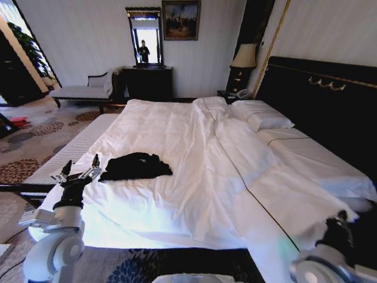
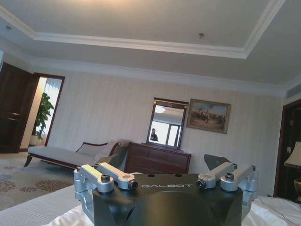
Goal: Fold the clothes on the bed.
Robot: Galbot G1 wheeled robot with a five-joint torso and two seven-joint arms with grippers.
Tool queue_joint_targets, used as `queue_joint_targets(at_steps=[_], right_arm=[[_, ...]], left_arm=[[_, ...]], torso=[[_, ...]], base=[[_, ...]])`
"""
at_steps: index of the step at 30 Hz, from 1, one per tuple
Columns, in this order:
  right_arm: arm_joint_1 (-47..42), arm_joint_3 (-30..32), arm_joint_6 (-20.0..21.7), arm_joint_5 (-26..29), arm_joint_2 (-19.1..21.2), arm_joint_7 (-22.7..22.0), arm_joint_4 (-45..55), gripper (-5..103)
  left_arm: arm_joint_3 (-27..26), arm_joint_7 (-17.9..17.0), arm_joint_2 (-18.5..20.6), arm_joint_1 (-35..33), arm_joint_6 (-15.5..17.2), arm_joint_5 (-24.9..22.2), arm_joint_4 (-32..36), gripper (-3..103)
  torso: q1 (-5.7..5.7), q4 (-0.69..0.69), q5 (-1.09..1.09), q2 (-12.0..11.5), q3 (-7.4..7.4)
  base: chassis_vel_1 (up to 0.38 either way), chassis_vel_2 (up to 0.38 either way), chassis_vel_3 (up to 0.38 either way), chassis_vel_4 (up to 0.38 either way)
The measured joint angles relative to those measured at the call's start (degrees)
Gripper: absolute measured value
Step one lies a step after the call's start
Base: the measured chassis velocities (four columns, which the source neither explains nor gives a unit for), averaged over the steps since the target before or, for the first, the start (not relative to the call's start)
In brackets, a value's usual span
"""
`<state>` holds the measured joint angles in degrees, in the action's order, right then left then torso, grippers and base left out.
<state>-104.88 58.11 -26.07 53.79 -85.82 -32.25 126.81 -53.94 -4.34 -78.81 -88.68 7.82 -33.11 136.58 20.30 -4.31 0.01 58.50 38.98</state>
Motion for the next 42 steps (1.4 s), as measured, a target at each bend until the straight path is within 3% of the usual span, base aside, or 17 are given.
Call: queue_joint_targets(at_steps=[10, 16, 21, 33, 36, 38, 39, 41, 42], right_arm=[[-4.4, -1.3, -2.1, -5.8, -5.1, -5.4, -2.3, 1], [-7.0, 1.3, -2.7, -5.4, -5.3, -7.3, -3.3, 1], [-9.3, 1.9, -3.5, -3.3, -5.3, -7.3, -3.4, 1], [-7.5, -1.6, -3.0, -7.1, -6.3, -7.9, -7.7, 1], [-6.9, -1.8, -0.9, -9.6, -6.4, -8.1, -7.8, 19], [-6.5, -0.7, 0.0, -12.5, -5.9, -8.3, -6.8, 19], [-6.2, 2.1, 1.4, -16.3, -4.4, -7.8, -4.1, 24], [-6.2, 6.9, 2.1, -19.0, -2.1, -4.6, -0.7, 35], [-6.2, 6.9, 2.1, -19.0, -2.1, -4.6, -0.7, 35]], left_arm=[[0.2, 0.0, 0.6, 0.7, 0.0, -1.0, -0.7, 100], [0.9, 0.0, 0.6, 1.2, -0.6, -1.3, -1.9, 100], [1.6, 0.1, 0.6, 1.5, -0.9, -1.0, -2.6, 100], [1.3, 0.2, 1.3, 1.3, -1.1, -1.1, -2.7, 100], [0.1, 0.2, 2.3, 1.0, -1.1, -1.7, -2.8, 100], [-0.4, 0.2, 2.5, 0.8, -1.2, -1.7, -3.1, 100], [-0.7, 0.2, 2.5, 0.4, -1.4, -1.3, -3.4, 100], [-1.0, 0.3, 2.2, -0.1, -1.6, -0.3, -3.4, 100], [-1.0, 0.3, 2.2, -0.1, -1.6, -0.3, -3.4, 100]], torso=[[0.01, 0.03, -0.01, 0.0, 0.00], [0.02, 0.07, 0.01, 0.0, 0.01], [0.02, 0.03, -0.01, 0.0, 0.01], [0.01, -0.06, -0.02, 0.0, 0.00], [-0.01, -0.13, -0.01, 0.0, 0.00], [-0.01, -0.11, 0.00, 0.0, 0.00], [-0.01, -0.10, -0.02, 0.0, 0.00], [0.00, -0.05, -0.04, 0.0, 0.00], [0.00, -0.05, -0.04, 0.0, 0.00]], base=[[0.000, 0.000, 0.000, 0.000], [0.000, 0.000, 0.000, 0.000], [0.000, 0.000, 0.000, 0.000], [0.000, 0.000, 0.000, 0.000], [0.000, 0.000, 0.000, 0.000], [0.000, 0.000, 0.000, 0.000], [0.000, 0.000, 0.000, 0.000], [0.000, 0.000, 0.000, 0.000], [0.000, 0.000, 0.000, 0.000]])
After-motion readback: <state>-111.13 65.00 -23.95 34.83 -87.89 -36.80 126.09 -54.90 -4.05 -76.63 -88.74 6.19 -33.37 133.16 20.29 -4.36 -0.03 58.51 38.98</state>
